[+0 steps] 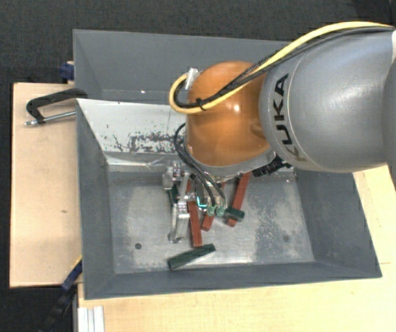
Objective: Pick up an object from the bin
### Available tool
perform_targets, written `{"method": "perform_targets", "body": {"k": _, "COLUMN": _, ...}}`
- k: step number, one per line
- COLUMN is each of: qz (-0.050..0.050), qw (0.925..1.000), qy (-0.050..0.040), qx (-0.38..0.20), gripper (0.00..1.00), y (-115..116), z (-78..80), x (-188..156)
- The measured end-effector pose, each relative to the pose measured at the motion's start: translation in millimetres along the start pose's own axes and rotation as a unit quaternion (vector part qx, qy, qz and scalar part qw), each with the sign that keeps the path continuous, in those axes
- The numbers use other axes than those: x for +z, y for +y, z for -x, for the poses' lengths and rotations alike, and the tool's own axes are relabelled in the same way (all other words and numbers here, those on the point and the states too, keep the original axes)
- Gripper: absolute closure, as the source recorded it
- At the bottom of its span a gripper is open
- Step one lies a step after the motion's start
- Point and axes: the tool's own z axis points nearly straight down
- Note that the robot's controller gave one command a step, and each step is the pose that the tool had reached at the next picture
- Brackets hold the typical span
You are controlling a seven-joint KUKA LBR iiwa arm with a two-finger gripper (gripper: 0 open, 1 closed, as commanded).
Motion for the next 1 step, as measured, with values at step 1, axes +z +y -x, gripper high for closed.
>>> {"method": "perform_targets", "body": {"k": 1, "qz": 0.001, "qw": 1.0000, "qy": -0.0041, "qx": 0.001, "gripper": 0.00, "y": -0.8, "z": 2.0, "x": -4.2}}
